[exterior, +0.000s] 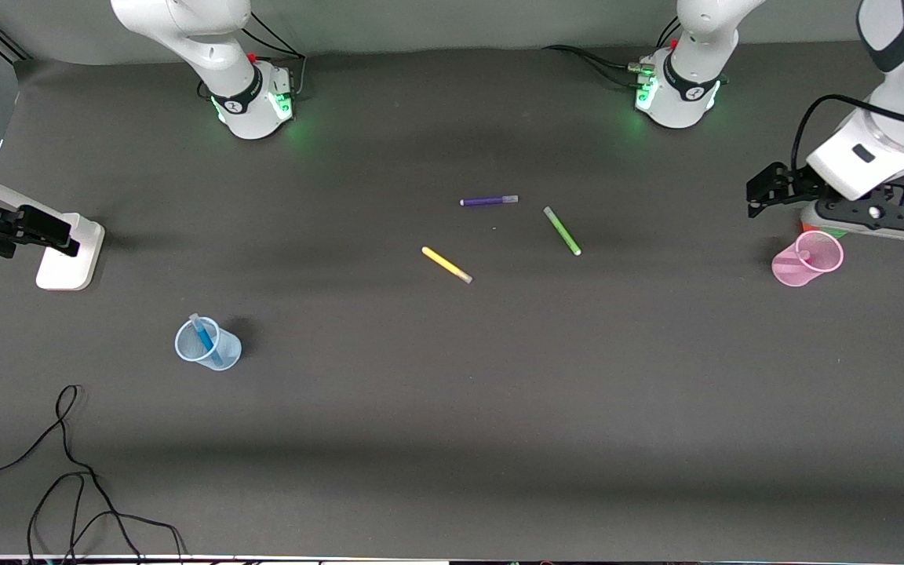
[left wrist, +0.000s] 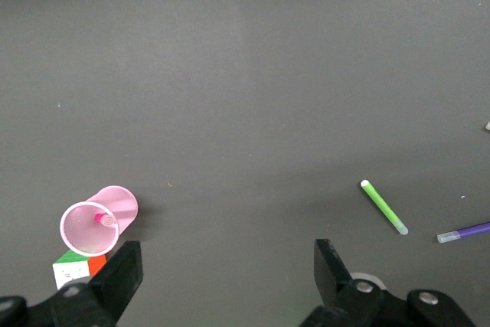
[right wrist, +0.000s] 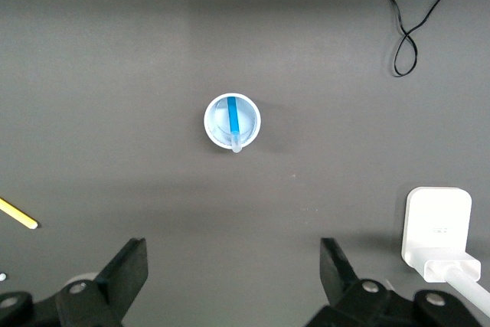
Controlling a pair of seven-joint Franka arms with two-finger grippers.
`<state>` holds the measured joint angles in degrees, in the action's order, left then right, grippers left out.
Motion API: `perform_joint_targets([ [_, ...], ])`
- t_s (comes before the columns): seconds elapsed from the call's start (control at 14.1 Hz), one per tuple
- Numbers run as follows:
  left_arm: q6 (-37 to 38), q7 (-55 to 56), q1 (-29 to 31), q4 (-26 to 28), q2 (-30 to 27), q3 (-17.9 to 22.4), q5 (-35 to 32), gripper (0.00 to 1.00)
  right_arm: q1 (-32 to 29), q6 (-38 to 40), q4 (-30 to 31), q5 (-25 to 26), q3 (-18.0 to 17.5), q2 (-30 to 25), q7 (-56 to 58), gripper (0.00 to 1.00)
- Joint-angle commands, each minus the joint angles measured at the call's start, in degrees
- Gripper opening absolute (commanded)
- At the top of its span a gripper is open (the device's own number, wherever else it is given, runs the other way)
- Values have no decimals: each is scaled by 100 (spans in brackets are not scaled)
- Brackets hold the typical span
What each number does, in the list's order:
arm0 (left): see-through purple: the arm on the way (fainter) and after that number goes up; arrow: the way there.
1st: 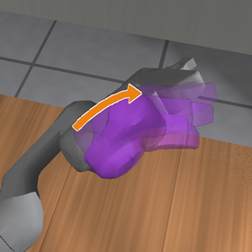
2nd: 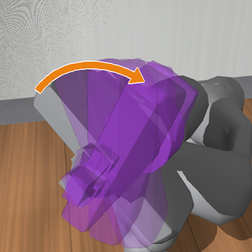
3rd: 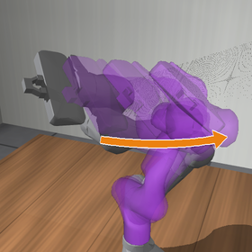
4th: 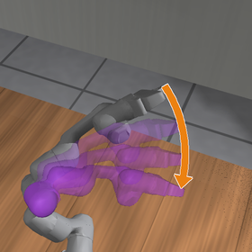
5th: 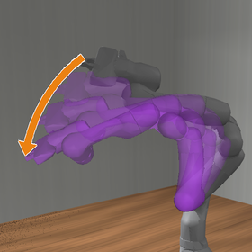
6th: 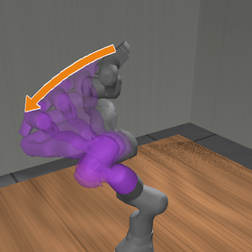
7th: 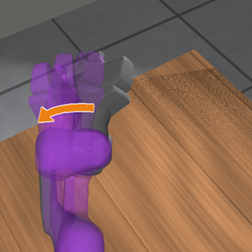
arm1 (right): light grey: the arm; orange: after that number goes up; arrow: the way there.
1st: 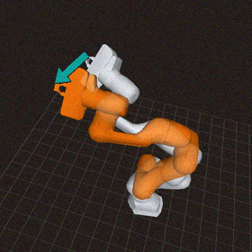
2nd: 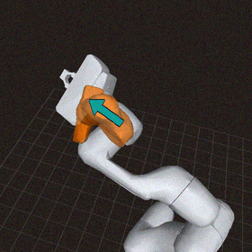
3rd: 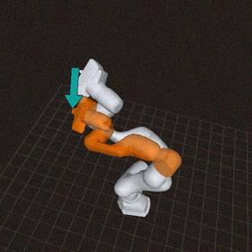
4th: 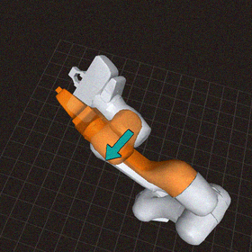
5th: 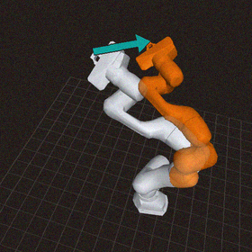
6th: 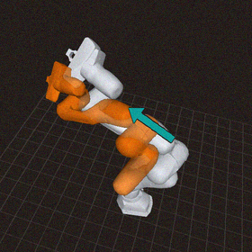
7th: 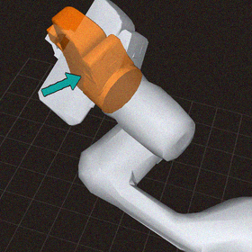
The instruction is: Place pink and blue markers in matching cups
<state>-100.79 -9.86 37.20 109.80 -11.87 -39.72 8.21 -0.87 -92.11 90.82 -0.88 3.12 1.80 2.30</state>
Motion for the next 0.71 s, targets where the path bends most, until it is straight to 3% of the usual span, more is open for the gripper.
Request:
perform_joint_targets([
  [0.0, 148, 81, 16, -231, 159, 17, -127, 100, 79, 36, 67, 79, 40, -118, -151, 100],
  [0.28, 139, 55, -36, -231, 194, 52, -83, 100, 96, 36, 59, 52, 40, -118, -142, 100],
  [0.36, 139, 54, -359, -231, 203, 235, -100, 100, 96, 36, 59, 52, 40, -118, -142, 100],
  [0.5, 130, 54, -1280, -231, 264, 1226, -136, 100, 79, 36, 59, 52, 40, -118, -142, 100],
  [0.64, 86, 81, -1871, -231, 317, 1755, -145, 100, 79, 36, 59, 52, 40, -118, -142, 100],
])
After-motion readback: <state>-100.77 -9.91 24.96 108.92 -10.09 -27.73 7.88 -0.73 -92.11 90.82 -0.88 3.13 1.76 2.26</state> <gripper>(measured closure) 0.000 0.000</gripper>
